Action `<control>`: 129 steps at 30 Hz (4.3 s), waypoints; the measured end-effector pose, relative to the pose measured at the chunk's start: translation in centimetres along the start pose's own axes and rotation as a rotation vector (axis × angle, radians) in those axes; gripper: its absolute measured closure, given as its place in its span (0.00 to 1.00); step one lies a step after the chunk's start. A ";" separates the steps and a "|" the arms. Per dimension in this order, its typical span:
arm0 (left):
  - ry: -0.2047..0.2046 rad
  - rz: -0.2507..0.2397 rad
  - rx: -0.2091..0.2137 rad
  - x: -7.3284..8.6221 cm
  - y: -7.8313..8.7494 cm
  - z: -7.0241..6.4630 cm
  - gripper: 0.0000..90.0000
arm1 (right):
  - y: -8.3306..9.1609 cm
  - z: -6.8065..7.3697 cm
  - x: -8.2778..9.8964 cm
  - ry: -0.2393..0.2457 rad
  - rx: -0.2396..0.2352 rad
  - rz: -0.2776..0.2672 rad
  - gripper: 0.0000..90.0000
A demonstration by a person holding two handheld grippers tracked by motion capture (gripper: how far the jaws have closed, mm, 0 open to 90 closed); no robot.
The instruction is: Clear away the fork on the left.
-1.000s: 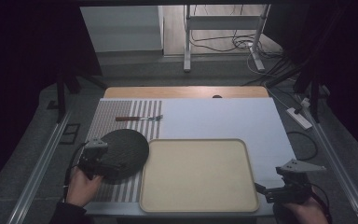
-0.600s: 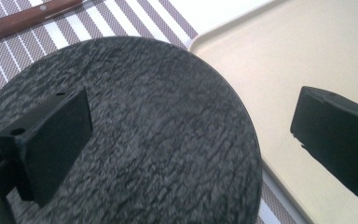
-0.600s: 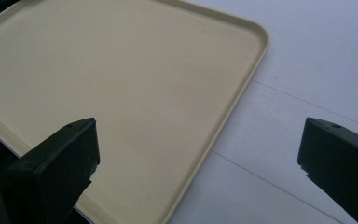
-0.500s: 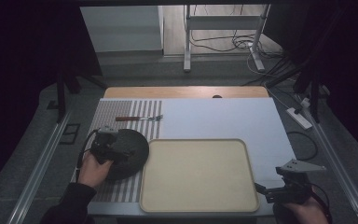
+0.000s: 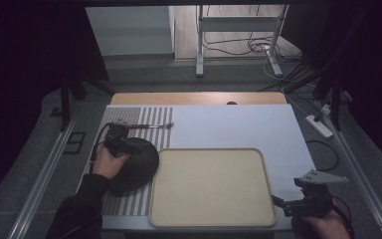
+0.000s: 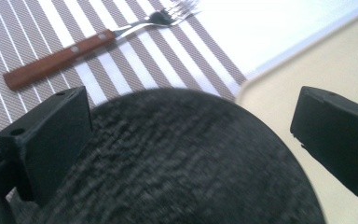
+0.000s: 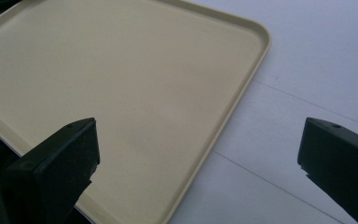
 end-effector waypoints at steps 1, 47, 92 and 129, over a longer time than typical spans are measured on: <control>0.000 0.004 -0.003 -0.3 -0.3 0.3 0.00 | 0.0 0.0 0.0 0.000 0.000 0.000 0.00; -0.067 0.216 0.028 -6.9 -10.5 4.2 0.99 | 0.0 -0.1 0.0 -0.002 -0.018 -0.004 0.00; -0.086 0.246 -0.027 -7.4 -11.0 9.1 0.18 | 0.2 0.0 0.1 0.014 -0.045 -0.013 0.00; -0.286 0.232 -0.038 -5.9 -4.4 7.4 0.87 | 0.2 0.2 0.1 0.033 -0.047 -0.006 0.00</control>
Point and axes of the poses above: each handheld gripper's, and its own axes: y roughly backward along the jaws, x roughly out of its underside, z roughly to its left, the point moved 1 cm from there along -y, roughly forward along the jaws, and after that the axes turned 7 degrees about x, right-handed, at the moved point
